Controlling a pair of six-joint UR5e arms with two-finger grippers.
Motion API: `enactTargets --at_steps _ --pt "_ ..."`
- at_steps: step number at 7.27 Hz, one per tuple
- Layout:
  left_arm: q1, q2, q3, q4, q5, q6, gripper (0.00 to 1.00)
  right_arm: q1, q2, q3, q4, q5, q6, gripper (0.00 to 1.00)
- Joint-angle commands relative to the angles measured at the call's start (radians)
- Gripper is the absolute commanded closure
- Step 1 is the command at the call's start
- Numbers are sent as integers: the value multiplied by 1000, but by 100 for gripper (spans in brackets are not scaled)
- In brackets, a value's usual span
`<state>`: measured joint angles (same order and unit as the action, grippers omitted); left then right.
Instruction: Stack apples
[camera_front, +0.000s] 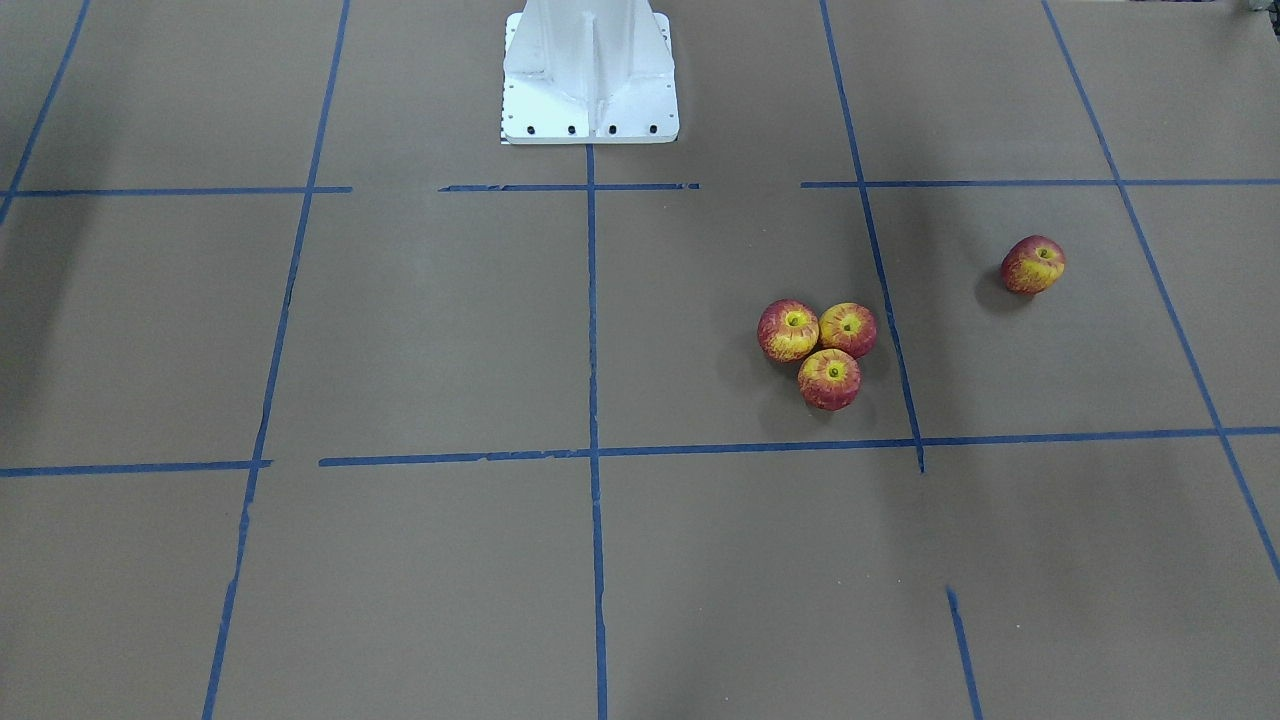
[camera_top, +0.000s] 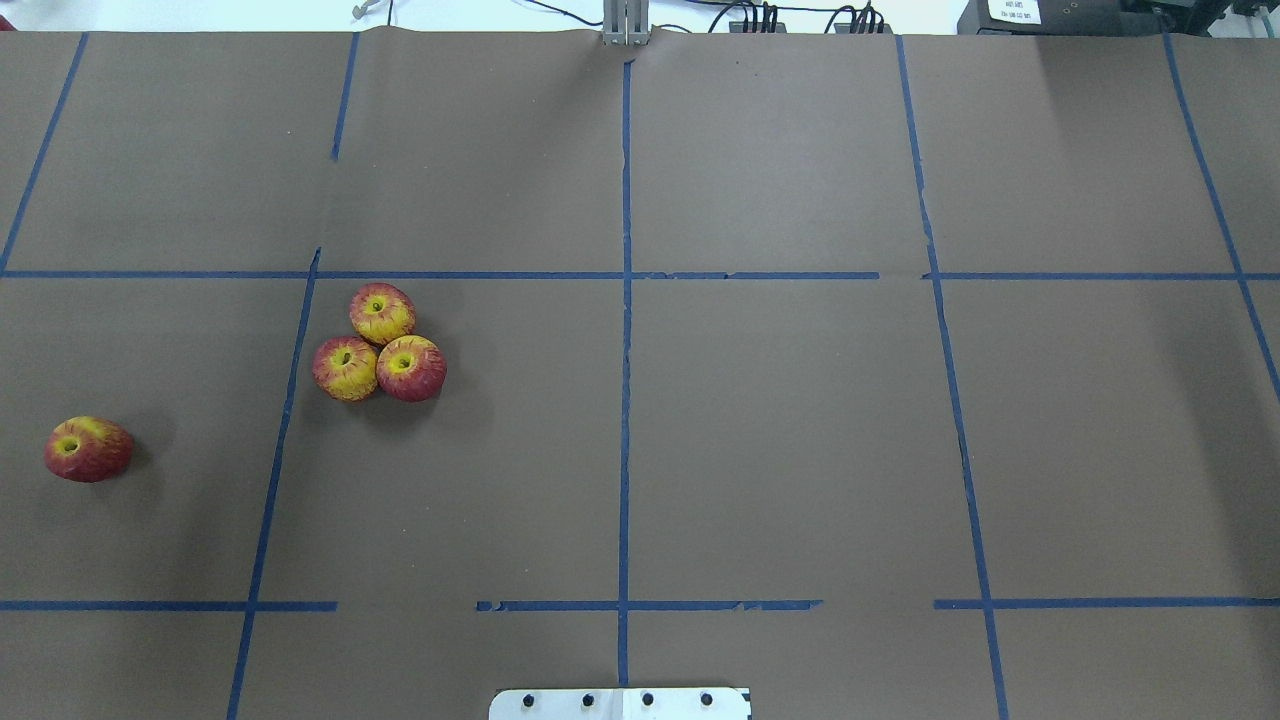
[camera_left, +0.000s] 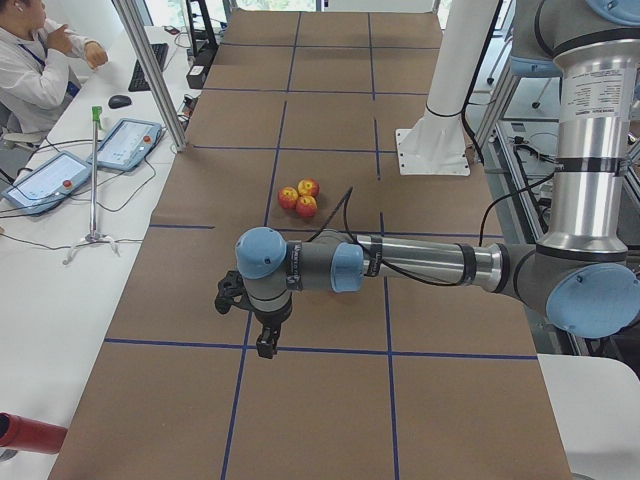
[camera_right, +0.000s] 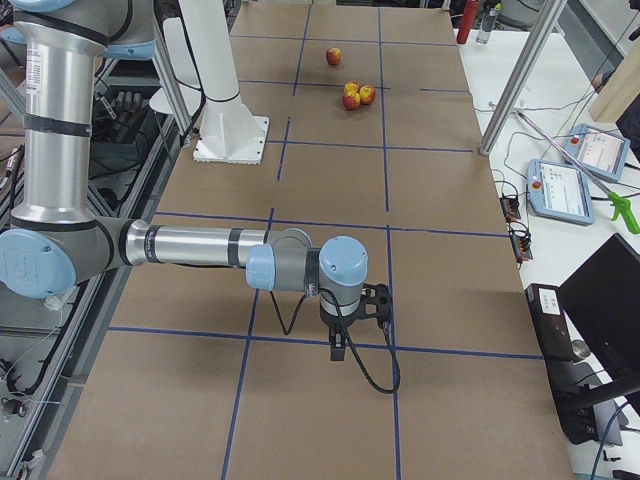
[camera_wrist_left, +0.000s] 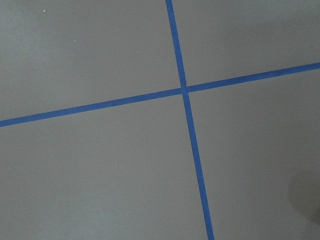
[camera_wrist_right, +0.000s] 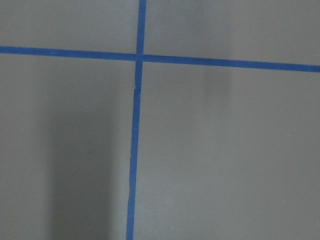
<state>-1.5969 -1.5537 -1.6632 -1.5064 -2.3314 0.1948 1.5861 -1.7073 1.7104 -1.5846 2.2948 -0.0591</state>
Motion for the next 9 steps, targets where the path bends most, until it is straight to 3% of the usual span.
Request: enactTargets --at_steps 1,4,5,6,8,9 --pt "0 15 -9 -18 1 38 0 0 0 0 0 0 1 0" --pt "26 17 -10 -32 0 51 0 0 0 0 0 0 -1 0" --pt "41 23 -4 -56 -58 42 0 0 0 0 0 0 1 0" --pt "134 20 -15 -73 -100 -4 0 0 0 0 0 0 1 0" --pt "384 11 -62 -304 -100 -469 0 0 0 0 0 0 1 0" --pt "435 29 -59 -445 -88 -589 0 0 0 0 0 0 -1 0"
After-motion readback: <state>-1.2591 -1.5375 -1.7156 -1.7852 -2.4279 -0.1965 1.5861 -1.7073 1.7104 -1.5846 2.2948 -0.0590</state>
